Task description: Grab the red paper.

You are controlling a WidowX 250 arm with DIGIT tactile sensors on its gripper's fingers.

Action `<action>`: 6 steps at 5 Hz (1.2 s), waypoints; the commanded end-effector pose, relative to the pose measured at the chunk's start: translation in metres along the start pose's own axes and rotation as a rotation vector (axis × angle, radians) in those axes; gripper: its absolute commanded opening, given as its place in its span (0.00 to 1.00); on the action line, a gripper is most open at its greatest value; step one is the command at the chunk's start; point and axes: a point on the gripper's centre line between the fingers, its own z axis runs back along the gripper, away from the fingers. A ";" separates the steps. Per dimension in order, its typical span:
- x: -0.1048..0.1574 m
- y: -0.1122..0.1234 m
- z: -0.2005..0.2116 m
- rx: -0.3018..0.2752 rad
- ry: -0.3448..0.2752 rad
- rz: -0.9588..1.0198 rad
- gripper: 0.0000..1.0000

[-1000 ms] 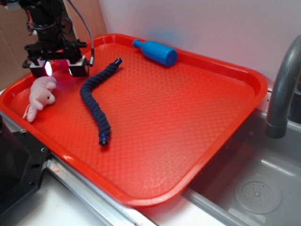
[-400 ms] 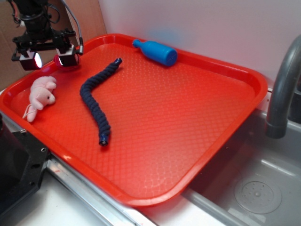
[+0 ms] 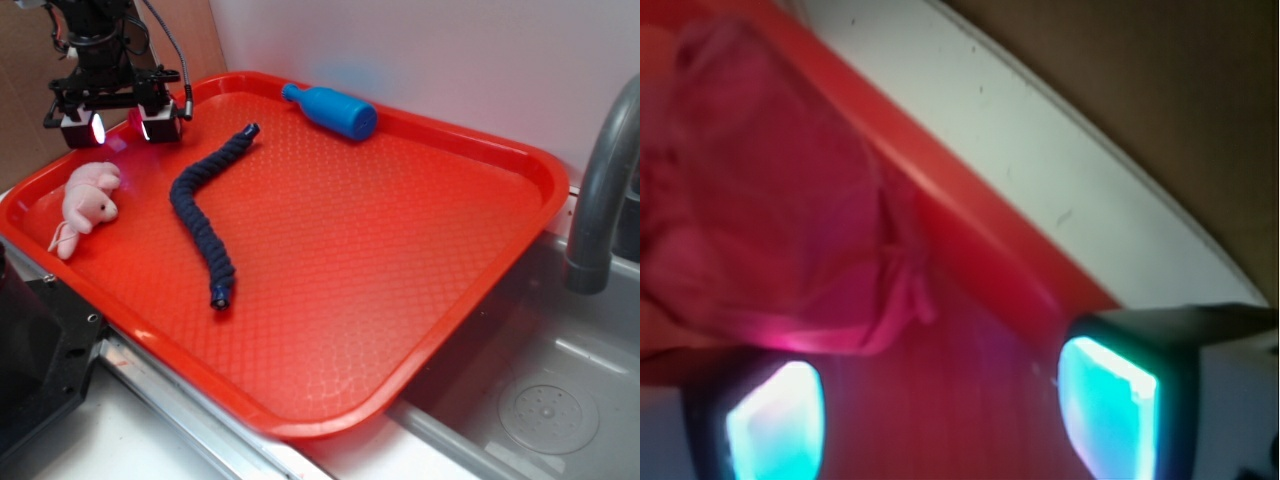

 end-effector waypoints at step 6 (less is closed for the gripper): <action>0.018 -0.004 -0.022 0.018 -0.019 -0.007 0.00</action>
